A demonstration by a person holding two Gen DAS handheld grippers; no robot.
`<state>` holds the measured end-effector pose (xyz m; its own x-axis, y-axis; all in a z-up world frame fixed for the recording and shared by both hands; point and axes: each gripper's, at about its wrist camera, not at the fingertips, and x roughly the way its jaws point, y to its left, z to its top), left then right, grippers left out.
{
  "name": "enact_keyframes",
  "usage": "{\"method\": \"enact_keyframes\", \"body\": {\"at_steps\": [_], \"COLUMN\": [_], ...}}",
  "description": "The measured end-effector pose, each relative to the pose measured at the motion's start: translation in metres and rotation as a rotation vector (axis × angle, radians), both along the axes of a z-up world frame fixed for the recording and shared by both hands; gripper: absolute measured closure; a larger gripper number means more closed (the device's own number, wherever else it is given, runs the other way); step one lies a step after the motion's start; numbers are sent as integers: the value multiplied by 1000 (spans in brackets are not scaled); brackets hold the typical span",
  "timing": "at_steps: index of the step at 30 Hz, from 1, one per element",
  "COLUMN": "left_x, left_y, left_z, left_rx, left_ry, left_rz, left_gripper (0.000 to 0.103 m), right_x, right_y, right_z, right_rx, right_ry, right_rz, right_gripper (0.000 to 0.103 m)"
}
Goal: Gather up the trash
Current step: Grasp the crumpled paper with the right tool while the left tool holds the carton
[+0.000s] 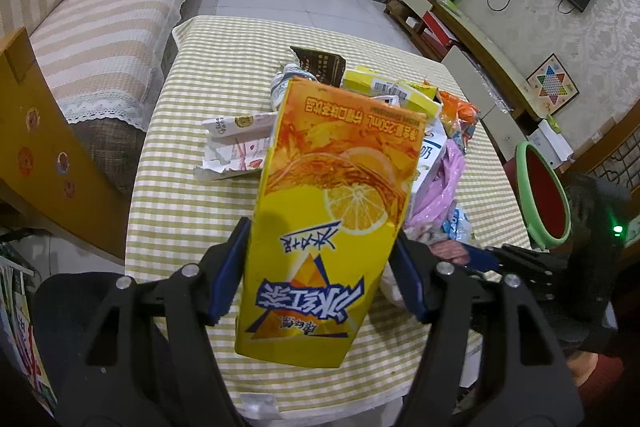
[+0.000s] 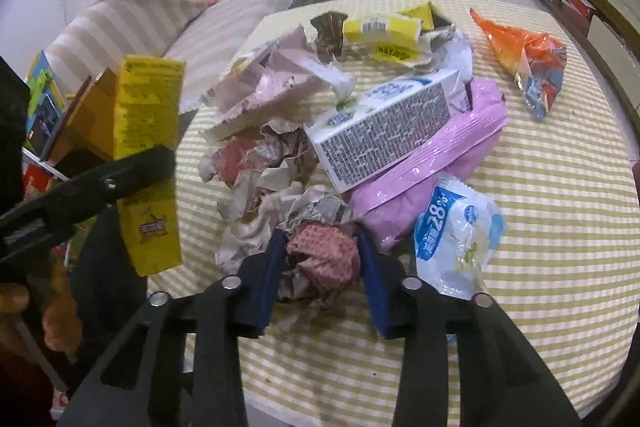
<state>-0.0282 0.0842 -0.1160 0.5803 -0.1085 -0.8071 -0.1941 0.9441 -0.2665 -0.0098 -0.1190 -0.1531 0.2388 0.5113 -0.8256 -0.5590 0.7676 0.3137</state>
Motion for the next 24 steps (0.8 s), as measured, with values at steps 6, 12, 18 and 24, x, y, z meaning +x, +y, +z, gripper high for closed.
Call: {"method": "enact_keyframes", "body": {"at_steps": [6, 12, 18, 24], "left_x": [3, 11, 23, 35], "left_y": [-5, -12, -27, -47], "left_z": [6, 15, 26, 37], "left_rx": [-11, -25, -35, -49], "left_ry": [-22, -50, -85, -107], "left_rz": [-12, -29, -67, -106], "left_gripper": [40, 40, 40, 39], "right_x": [-9, -12, -3, 8], "right_y": [-13, -36, -65, -84], "right_z": [34, 63, 86, 95], "right_rx": [44, 91, 133, 151], "right_ry": [-67, -118, -160, -177], "right_rz": [-4, -65, -164, -235], "right_gripper": [69, 69, 69, 68]}}
